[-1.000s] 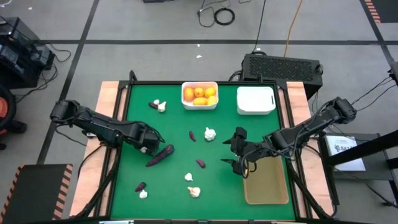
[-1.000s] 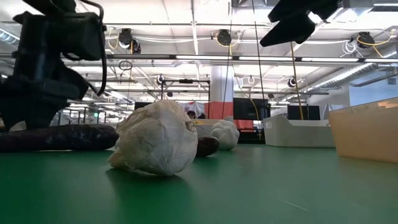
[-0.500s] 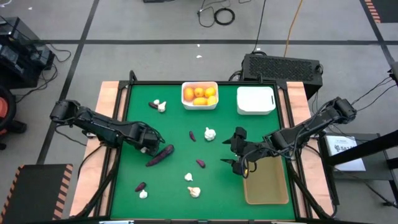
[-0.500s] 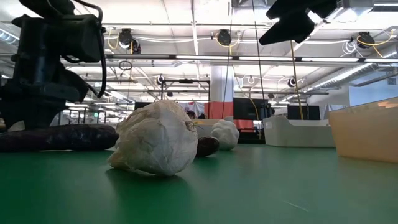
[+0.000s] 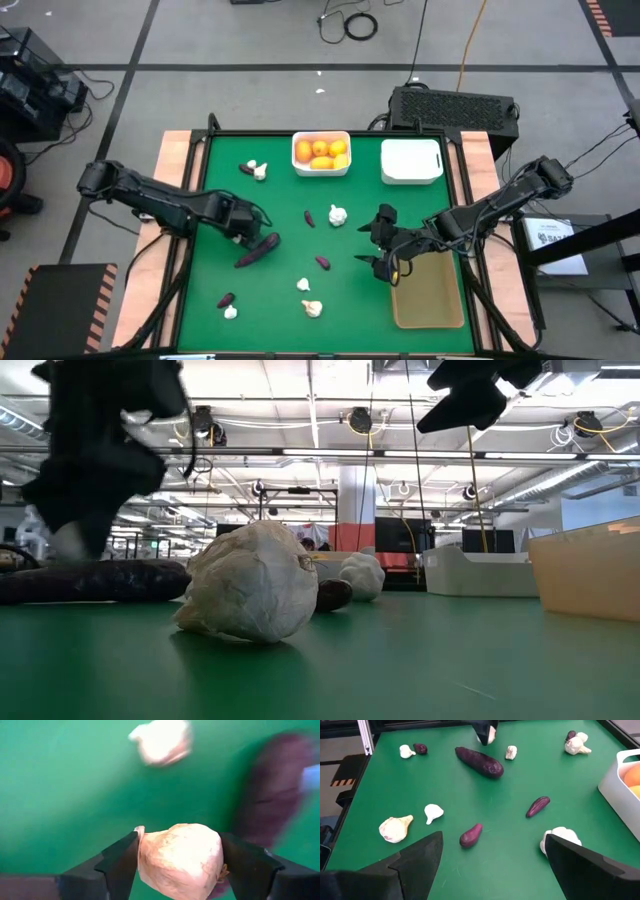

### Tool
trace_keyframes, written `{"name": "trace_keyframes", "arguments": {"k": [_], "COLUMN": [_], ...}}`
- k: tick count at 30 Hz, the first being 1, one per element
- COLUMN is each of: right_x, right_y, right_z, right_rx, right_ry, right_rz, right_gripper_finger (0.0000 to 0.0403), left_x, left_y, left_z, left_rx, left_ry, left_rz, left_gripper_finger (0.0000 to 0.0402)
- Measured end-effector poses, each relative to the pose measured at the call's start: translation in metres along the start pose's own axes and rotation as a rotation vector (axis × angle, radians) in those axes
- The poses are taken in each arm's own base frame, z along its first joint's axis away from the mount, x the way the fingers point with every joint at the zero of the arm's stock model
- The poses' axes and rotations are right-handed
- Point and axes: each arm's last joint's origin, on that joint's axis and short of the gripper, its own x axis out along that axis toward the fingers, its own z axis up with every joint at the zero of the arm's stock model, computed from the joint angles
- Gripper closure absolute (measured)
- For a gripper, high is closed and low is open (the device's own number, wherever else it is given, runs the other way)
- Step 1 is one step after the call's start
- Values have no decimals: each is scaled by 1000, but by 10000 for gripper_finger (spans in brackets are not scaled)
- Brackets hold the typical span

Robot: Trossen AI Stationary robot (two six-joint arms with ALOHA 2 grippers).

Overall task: Sort produce into baskets
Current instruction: Put the garlic into the right white bin

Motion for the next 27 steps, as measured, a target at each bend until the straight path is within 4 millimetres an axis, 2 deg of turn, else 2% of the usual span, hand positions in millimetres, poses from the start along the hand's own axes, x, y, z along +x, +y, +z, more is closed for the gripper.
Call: {"name": "trace_keyframes", "arguments": {"k": [6,10,13,17,21,27], "right_x": [0,0,0,-2,-6,-13], "right_y": [0,0,0,2,9,18], "right_z": [0,0,-2,-5,-10,-14], "right_rx": [27,54,86,131,166,129], "right_ry": [0,1,17,40,56,46], "right_rz": [0,-1,-6,-6,14,20], "right_gripper_finger": [62,62,62,62,62,62], "left_x": [-37,-53,-50,-38,-28,-29], "left_y": [-38,-61,-76,-91,-100,-126], "left_z": [19,35,47,68,104,180], "left_rx": [126,216,283,349,362,409], "left_ry": [-218,-402,-501,-606,-711,-823], "left_rz": [-246,-403,-474,-523,-516,-459], "left_gripper_finger": [139,139,139,139,140,140]}}
